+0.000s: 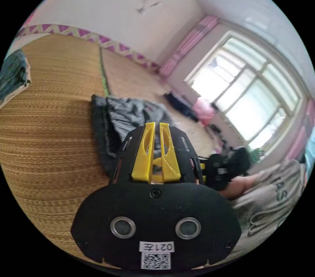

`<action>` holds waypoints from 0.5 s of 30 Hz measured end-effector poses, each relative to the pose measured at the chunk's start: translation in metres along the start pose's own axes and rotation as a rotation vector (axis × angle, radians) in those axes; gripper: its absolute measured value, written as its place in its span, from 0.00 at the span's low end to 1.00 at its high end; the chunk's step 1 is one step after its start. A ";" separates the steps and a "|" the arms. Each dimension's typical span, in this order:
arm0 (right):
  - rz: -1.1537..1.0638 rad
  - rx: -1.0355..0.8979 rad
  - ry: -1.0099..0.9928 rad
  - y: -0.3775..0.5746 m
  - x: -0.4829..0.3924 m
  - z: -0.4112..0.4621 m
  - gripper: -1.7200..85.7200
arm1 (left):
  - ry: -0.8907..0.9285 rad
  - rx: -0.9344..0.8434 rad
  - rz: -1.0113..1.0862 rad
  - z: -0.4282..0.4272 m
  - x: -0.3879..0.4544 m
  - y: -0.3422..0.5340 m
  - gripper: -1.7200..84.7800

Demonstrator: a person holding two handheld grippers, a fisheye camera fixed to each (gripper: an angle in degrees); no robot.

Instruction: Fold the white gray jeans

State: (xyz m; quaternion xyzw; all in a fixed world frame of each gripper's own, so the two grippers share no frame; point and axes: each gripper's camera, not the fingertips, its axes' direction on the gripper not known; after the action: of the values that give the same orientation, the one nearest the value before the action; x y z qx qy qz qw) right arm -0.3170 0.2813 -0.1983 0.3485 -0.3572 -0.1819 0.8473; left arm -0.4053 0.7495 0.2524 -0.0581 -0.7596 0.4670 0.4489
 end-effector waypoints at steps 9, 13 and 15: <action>0.528 0.138 0.134 0.174 0.207 -0.051 0.12 | -0.028 -0.038 -0.141 0.047 -0.095 0.079 0.01; 0.750 0.154 -0.143 0.240 0.312 -0.010 0.15 | -0.026 0.078 -0.161 0.016 -0.117 0.116 0.05; 0.869 0.144 -0.350 0.275 0.370 0.035 0.16 | 0.044 0.032 -0.186 0.016 -0.140 0.124 0.13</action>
State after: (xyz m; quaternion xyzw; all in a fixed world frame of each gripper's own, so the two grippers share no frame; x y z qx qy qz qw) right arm -0.0754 0.2491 0.1940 0.1889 -0.6190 0.1588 0.7457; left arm -0.3753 0.7365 0.0677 0.0097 -0.7443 0.4338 0.5077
